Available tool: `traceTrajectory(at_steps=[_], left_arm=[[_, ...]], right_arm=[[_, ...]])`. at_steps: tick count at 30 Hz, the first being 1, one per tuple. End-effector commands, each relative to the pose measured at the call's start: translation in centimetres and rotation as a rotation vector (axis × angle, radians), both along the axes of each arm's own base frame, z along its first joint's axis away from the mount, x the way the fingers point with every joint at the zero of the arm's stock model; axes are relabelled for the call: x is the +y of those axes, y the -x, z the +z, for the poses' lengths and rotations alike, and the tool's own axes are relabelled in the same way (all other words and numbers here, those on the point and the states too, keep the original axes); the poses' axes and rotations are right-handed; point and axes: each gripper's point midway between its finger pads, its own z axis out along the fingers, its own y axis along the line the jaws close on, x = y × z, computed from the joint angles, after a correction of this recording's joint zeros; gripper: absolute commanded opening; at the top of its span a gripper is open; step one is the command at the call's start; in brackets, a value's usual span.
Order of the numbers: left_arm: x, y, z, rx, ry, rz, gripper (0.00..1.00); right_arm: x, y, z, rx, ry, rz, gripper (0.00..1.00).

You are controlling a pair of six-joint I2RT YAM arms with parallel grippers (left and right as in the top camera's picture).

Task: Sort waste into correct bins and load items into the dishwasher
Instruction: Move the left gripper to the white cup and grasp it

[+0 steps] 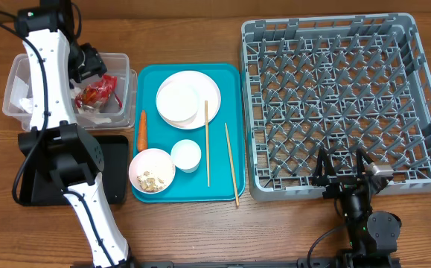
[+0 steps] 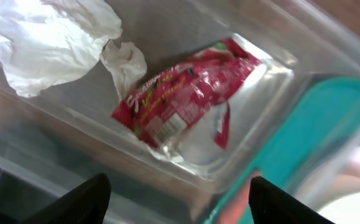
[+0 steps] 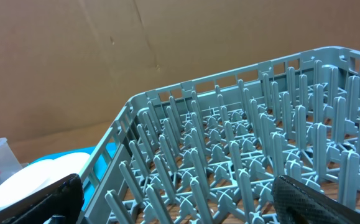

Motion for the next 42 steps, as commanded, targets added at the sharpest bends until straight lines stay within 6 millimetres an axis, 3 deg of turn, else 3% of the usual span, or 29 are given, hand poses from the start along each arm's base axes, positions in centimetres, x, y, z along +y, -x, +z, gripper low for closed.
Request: traceTrajectory(at_steps=[1,4,7,8,9,10,18,24,29,36,42], left_arm=[[-1.7,-0.3,5.9,-0.147,0.056,-0.037,0.73],[-4.0,1.0,8.8,-0.180,0.117,-0.077,0.74],[-6.3,2.3,10.4,-0.185,0.159,-0.149,0.75],[-7.5,2.4,11.0,-0.202,0.188,-0.181,0.79],[-8.6,2.4,11.3,-0.213,0.215,-0.206,0.96],[-9.6,2.4,11.6,-0.222,0.241,-0.224,1.00],[-17.2,2.9,12.7,-0.255,0.390,-0.512,1.00],[-18.4,4.1,12.4,-0.209,0.309,-0.488,1.00],[-19.5,7.8,10.8,-0.092,0.305,-0.499,1.00],[-20.1,13.7,5.6,0.166,0.273,-0.488,1.00],[-20.4,16.1,1.2,0.308,0.227,-0.509,0.86]], right_arm=[[-0.2,0.0,-0.3,0.000,-0.003,-0.012,1.00],[-0.2,0.0,-0.3,0.000,-0.003,-0.012,1.00],[-0.2,0.0,-0.3,0.000,-0.003,-0.012,1.00],[-0.2,0.0,-0.3,0.000,-0.003,-0.012,1.00],[-0.2,0.0,-0.3,0.000,-0.003,-0.012,1.00],[-0.2,0.0,-0.3,0.000,-0.003,-0.012,1.00],[-0.2,0.0,-0.3,0.000,-0.003,-0.012,1.00],[-0.2,0.0,-0.3,0.000,-0.003,-0.012,1.00],[-0.2,0.0,-0.3,0.000,-0.003,-0.012,1.00],[-0.2,0.0,-0.3,0.000,-0.003,-0.012,1.00],[-0.2,0.0,-0.3,0.000,-0.003,-0.012,1.00]])
